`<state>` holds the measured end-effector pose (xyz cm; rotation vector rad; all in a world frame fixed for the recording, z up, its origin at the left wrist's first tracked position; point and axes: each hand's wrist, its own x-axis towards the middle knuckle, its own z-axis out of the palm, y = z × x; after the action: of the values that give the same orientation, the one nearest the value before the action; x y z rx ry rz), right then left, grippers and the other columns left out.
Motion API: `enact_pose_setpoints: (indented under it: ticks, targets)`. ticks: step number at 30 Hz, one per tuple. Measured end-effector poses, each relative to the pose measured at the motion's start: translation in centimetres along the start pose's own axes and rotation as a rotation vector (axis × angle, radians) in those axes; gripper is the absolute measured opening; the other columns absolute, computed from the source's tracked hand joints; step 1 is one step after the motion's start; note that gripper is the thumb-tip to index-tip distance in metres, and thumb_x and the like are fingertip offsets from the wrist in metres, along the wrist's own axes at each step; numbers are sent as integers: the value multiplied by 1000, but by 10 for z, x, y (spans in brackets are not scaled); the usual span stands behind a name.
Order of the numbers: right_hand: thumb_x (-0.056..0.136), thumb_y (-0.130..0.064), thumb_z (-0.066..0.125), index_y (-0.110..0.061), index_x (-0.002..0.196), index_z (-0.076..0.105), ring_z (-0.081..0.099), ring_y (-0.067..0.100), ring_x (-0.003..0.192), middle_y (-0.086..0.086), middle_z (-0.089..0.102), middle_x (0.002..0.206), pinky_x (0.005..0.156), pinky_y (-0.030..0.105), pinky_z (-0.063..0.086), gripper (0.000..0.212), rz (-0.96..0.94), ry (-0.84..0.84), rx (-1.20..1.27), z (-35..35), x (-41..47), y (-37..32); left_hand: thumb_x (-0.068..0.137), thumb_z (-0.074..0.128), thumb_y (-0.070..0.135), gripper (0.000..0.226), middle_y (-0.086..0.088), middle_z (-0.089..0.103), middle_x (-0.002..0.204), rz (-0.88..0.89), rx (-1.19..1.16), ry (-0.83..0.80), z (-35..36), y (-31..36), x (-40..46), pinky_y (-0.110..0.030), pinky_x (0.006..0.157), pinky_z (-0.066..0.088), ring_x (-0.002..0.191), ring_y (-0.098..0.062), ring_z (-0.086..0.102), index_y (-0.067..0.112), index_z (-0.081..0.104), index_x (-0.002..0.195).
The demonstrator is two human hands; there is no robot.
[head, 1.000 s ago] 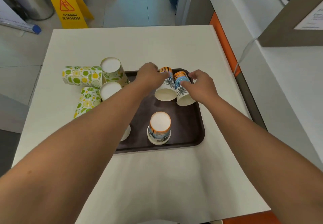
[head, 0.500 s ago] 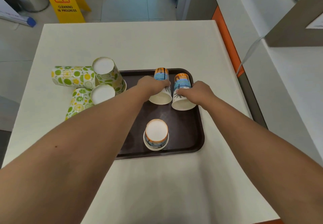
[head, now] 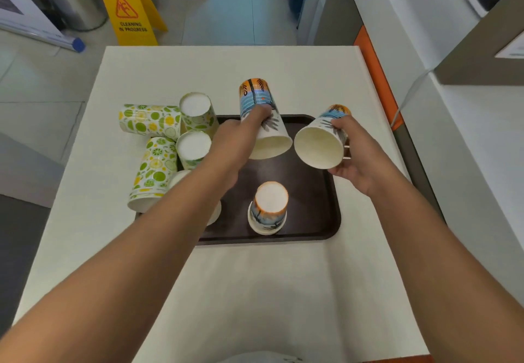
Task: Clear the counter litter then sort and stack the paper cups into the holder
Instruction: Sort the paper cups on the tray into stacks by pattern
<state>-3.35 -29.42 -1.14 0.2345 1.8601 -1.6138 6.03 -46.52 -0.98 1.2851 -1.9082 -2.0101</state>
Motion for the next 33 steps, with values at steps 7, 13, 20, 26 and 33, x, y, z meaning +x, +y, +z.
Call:
enact_pose_setpoints:
  ticks: [7, 13, 20, 26, 33]
  targets:
    - [88, -39, 59, -26, 97, 63, 63, 13, 86, -4, 67, 91, 62, 25, 52, 17, -202, 152, 118, 10, -34, 3, 75, 79, 35, 54, 13, 69, 109, 388, 43, -51, -17, -57, -62, -29, 85, 55, 95, 2, 67, 25, 53, 121]
    - [82, -39, 66, -21, 133, 47, 69, 4, 89, -1, 66, 115, 71, 24, 57, 57, -507, 247, 124, 28, -58, 9, 71, 84, 30, 65, 12, 66, 118, 451, 173, -194, -27, -99, -60, -35, 96, 52, 108, -1, 63, 23, 51, 126]
    - [76, -15, 79, -19, 133, 38, 63, -2, 98, -15, 57, 117, 74, 17, 52, 70, -769, 140, -183, 56, -81, 58, 57, 82, 54, 75, 1, 62, 114, 402, 394, -178, -31, -132, -35, -39, 91, 55, 105, -11, 65, 36, 54, 125]
    - [67, -31, 83, -24, 137, 40, 58, 5, 109, -4, 49, 125, 88, 30, 55, 83, -717, 105, -431, 61, -73, 104, 68, 85, 19, 69, 8, 67, 114, 330, 368, -251, -41, -134, -48, -16, 84, 53, 99, 2, 65, 20, 53, 129]
    - [64, -28, 83, -29, 126, 42, 55, 3, 109, -5, 48, 122, 90, 33, 54, 74, -665, 91, -487, 68, -59, 129, 83, 72, 22, 10, 10, 68, 81, 595, 537, 127, -84, -104, -83, -15, 67, 49, 74, 0, 63, 18, 68, 91]
